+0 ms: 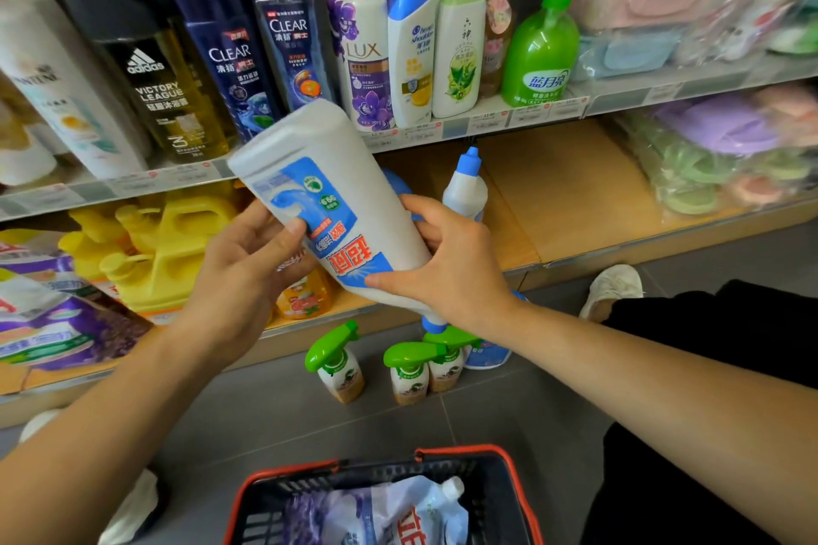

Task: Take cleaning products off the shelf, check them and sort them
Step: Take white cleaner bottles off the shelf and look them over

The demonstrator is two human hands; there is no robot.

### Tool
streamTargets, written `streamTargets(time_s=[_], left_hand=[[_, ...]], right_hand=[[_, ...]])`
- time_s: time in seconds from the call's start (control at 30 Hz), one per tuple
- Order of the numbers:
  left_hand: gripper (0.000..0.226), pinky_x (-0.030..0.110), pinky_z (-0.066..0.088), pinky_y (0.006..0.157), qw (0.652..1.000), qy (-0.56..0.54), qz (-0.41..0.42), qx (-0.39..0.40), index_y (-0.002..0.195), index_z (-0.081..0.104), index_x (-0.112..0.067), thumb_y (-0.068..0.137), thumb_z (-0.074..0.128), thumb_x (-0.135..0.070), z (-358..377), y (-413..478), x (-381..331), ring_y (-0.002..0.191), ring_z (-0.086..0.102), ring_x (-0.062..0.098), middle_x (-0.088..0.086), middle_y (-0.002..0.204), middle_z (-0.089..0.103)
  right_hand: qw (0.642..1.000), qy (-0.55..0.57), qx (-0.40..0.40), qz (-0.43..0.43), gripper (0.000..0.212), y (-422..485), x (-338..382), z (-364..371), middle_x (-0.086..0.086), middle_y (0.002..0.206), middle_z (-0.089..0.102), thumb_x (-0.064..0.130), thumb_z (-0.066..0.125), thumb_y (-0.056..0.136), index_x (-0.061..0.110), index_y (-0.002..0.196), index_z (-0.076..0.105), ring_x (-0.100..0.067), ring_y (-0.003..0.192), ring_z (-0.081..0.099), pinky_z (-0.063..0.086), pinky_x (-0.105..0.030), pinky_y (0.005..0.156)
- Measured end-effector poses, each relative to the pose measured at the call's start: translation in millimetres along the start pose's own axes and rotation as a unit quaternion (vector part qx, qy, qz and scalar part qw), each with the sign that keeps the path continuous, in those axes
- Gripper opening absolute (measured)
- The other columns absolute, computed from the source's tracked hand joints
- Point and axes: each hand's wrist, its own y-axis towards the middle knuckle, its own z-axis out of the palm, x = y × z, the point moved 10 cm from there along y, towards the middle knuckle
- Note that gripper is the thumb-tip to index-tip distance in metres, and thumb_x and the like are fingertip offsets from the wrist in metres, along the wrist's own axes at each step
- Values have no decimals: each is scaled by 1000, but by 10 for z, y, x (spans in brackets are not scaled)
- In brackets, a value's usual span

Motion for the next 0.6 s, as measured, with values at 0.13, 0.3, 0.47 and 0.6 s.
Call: streamTargets(time_s=[0.13,0.3,0.47,0.6], left_hand=[[44,32,61,77,999,-15,-43,-27,133,59,-12,93,58,-32,-28,-2,95,116,69,22,5,128,70],[60,37,63,78,995,39,-68,-69,133,59,-13,80,71,-39,-101,-22,129,106,74,22,4,118,75],[63,44,63,83,993,9,-84,-77,135,55,-11,79,75,-31,-106,-15,93,106,74,28,8,119,75],[62,43,64,81,993,-8,-71,-99,134,54,-5,79,77,-22,-110,-47,44,104,74,30,11,117,75]], right_hand=[[999,37,-6,-13,69,14,45,-42,3,109,75,27,94,64,22,124,60,-1,99,71,60,-25,81],[975,194,70,87,42,49,-118,61,5,95,78,13,87,74,31,107,67,-13,88,76,59,-23,67],[901,337,154,225,35,-70,-372,342,-13,109,75,20,76,84,16,118,69,-29,100,73,62,-36,75],[862,377,210,267,41,-144,-442,496,-9,125,70,30,65,89,18,129,62,-25,115,68,59,-37,90]])
